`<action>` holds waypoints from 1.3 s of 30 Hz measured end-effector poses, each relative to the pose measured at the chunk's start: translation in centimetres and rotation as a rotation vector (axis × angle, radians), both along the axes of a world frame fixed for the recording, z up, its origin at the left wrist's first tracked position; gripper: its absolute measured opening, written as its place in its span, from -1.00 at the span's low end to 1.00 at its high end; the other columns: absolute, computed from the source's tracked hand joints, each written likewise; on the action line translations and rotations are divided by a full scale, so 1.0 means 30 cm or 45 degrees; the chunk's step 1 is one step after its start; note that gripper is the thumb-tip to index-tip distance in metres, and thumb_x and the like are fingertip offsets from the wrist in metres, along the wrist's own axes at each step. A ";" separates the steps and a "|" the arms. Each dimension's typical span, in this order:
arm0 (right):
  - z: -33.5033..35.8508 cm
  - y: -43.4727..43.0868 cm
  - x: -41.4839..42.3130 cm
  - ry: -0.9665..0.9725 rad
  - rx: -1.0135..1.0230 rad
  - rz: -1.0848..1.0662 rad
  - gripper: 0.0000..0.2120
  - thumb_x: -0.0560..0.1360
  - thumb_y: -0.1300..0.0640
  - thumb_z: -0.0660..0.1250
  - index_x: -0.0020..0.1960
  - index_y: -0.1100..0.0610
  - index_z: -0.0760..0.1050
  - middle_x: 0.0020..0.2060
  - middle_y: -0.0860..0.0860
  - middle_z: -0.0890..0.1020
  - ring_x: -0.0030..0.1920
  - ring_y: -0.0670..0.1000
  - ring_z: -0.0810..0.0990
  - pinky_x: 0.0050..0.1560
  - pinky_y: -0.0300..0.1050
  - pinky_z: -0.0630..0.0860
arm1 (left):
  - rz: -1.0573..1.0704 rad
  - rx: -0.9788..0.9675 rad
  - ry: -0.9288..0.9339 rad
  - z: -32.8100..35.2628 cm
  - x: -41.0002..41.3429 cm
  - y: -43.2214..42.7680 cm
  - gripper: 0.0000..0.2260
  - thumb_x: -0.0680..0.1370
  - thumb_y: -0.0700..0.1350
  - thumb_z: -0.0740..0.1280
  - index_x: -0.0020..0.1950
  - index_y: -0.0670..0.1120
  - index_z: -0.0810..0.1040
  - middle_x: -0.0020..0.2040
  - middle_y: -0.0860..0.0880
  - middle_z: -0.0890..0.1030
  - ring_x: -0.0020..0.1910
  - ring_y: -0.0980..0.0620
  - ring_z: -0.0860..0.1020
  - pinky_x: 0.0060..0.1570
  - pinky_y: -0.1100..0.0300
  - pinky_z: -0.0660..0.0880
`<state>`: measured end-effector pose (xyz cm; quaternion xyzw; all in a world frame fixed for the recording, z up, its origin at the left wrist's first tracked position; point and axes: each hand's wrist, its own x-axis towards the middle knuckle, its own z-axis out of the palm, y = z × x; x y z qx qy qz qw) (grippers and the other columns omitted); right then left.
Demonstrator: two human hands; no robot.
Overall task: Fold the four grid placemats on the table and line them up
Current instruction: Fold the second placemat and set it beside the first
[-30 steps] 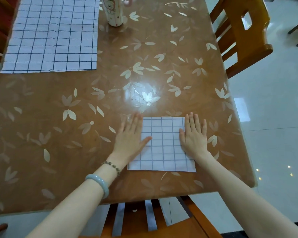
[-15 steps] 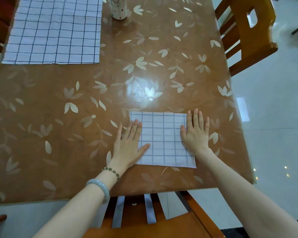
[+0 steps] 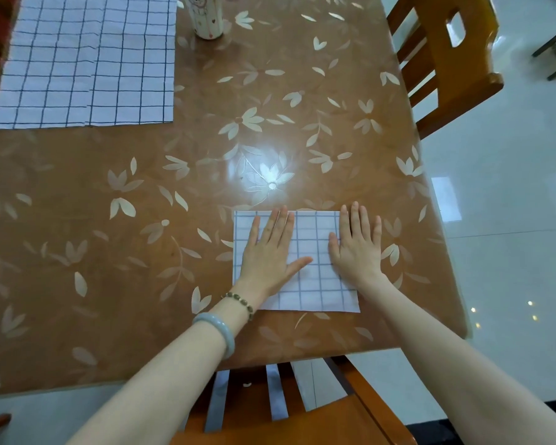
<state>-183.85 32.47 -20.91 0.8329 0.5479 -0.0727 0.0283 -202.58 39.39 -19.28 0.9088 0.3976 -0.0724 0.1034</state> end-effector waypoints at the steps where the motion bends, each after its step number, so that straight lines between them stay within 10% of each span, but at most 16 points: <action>1: 0.000 0.000 0.002 -0.001 0.008 0.001 -0.37 0.57 -0.11 -0.21 0.54 0.20 -0.02 0.54 0.16 0.04 0.54 0.12 -0.06 0.47 0.16 -0.27 | 0.014 -0.003 0.026 -0.016 0.005 0.006 -0.20 0.51 0.40 -0.25 0.53 -0.13 -0.31 0.54 -0.08 -0.30 0.52 -0.01 -0.33 0.47 -0.09 -0.32; 16: 0.009 0.005 0.005 -0.024 -0.065 0.033 -0.35 0.55 -0.13 -0.23 0.54 0.19 -0.04 0.54 0.17 0.00 0.54 0.14 -0.10 0.47 0.20 -0.29 | 0.298 0.082 0.101 -0.007 -0.317 0.128 -0.18 0.54 0.39 -0.09 0.57 -0.18 -0.10 0.58 -0.12 -0.04 0.56 -0.05 -0.11 0.50 -0.09 -0.19; 23: 0.084 0.078 -0.073 -0.141 0.181 0.206 -0.27 0.31 0.26 0.42 0.44 0.15 0.28 0.42 0.29 0.27 0.43 0.30 0.22 0.42 0.27 0.00 | 0.142 0.090 -0.040 0.070 -0.236 0.012 -0.36 0.52 0.30 0.09 0.45 -0.10 0.34 0.38 -0.14 0.44 0.33 -0.15 0.42 0.33 -0.03 0.15; 27: 0.106 0.094 -0.152 0.194 0.512 0.289 -0.59 0.22 0.43 0.44 0.04 0.21 0.58 0.06 0.26 0.54 0.00 0.27 0.53 0.00 0.17 0.50 | 0.103 0.048 0.033 0.050 -0.232 0.003 -0.37 0.48 0.30 0.07 0.37 -0.08 0.46 0.36 -0.15 0.48 0.33 -0.14 0.39 0.34 -0.05 0.14; 30: 0.093 0.051 -0.199 0.530 0.477 0.304 -0.82 0.32 0.36 0.47 -0.09 0.24 0.64 -0.21 0.18 0.51 -0.25 0.20 0.52 -0.33 0.00 0.49 | 0.138 0.007 0.006 0.044 -0.235 -0.006 -0.35 0.49 0.31 0.07 0.39 -0.11 0.44 0.37 -0.15 0.46 0.35 -0.12 0.32 0.35 -0.03 0.16; 39: 0.104 0.011 -0.196 0.833 0.131 0.114 -0.58 0.42 0.25 0.39 0.28 0.17 0.51 -0.07 0.00 0.36 -0.08 -0.03 0.34 -0.04 -0.24 0.32 | 1.144 -0.629 -0.805 0.122 -0.205 -0.016 -0.36 0.54 -0.09 0.38 0.52 -0.14 0.14 0.43 -0.08 0.32 0.35 -0.02 0.36 0.30 0.07 0.39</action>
